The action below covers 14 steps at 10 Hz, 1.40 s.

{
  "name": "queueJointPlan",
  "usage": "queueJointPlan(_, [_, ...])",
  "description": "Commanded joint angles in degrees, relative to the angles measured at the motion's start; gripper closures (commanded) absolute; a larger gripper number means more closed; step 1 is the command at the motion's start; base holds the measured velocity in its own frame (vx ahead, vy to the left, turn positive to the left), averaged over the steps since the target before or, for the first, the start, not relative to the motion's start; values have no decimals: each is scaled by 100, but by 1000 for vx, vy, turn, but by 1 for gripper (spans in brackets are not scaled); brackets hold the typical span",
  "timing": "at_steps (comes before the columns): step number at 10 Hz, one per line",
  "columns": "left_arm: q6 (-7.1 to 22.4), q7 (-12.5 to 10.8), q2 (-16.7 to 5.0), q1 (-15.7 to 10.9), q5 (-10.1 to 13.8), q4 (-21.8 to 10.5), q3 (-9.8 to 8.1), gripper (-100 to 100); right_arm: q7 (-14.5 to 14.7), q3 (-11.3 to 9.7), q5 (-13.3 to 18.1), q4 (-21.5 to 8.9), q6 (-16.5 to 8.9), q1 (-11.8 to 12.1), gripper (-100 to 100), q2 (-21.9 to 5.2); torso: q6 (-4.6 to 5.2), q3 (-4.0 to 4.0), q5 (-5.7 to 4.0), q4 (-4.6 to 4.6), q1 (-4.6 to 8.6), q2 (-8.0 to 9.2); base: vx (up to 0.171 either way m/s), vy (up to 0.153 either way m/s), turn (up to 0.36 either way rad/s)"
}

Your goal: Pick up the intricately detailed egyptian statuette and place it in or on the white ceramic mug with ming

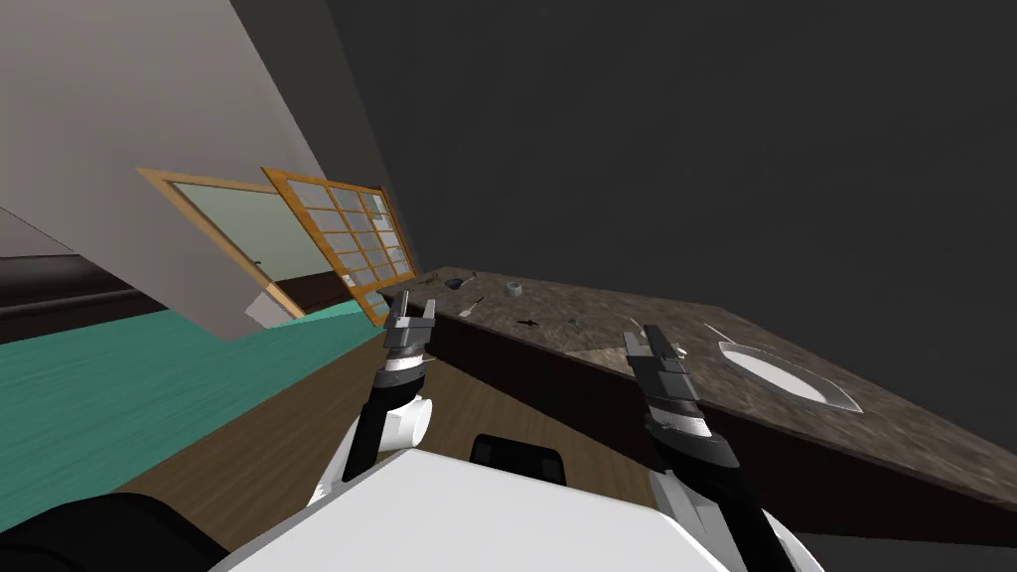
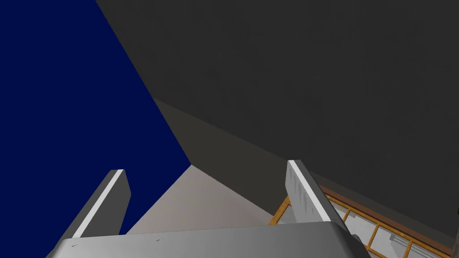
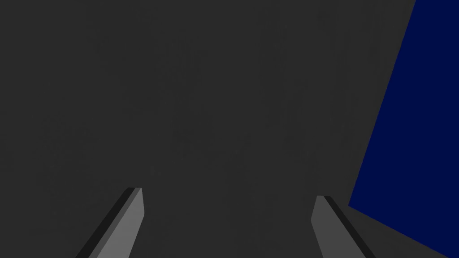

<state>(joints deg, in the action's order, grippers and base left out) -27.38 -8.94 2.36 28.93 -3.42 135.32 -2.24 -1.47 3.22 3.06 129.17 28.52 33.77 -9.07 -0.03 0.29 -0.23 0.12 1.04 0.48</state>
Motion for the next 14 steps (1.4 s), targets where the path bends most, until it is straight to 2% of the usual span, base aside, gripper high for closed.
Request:
queueJointPlan(1, [0,0,0,0,0,0,0,0,-9,70,126,-50,63,238,-100,-231,0,0,0,0,0,0,-154,-243,406])
queueJointPlan(3, [0,0,0,0,0,0,-1,0,-28,181,313,-137,128,594,-100,-528,3,6,-2,2,8,11,-178,-263,405])
queueJointPlan(4, [0,0,0,1,0,0,-1,0,-28,181,313,-137,128,594,-100,-528,3,2,-4,1,15,2,-102,-173,307])
queueJointPlan(6, [0,0,0,1,0,0,0,0,-54,309,537,-246,171,982,-100,-838,1,-18,4,-7,-24,-32,-105,-155,454])
queueJointPlan(7, [0,0,0,2,0,0,-1,0,-54,309,537,-246,171,1009,-100,-838,3,-19,3,-7,-16,-34,-102,-136,261])
queueJointPlan(9, [0,0,0,2,0,0,-1,0,-87,450,793,-373,185,1419,-100,-1161,3,-24,5,-9,-24,-43,-103,-148,422])
queueJointPlan(10, [0,0,0,2,0,0,-1,0,-87,450,793,-373,185,1474,-100,-1161,4,-25,2,-9,-16,-44,-26,52,143])
queueJointPlan(11, [-1,0,1,4,0,0,0,0,-87,450,793,-373,185,1474,-100,-1161,7,-38,14,-14,-74,-67,-13,20,57])
queueJointPlan(12, [-1,0,1,4,0,1,0,0,-107,522,933,-443,180,1723,-100,-1327,8,-46,17,-17,-79,-80,-17,20,62])
queueJointPlan(14, [-1,0,1,4,0,1,0,0,-107,522,933,-443,180,1723,-100,-1327,7,-47,17,-18,-83,-81,-21,23,66])
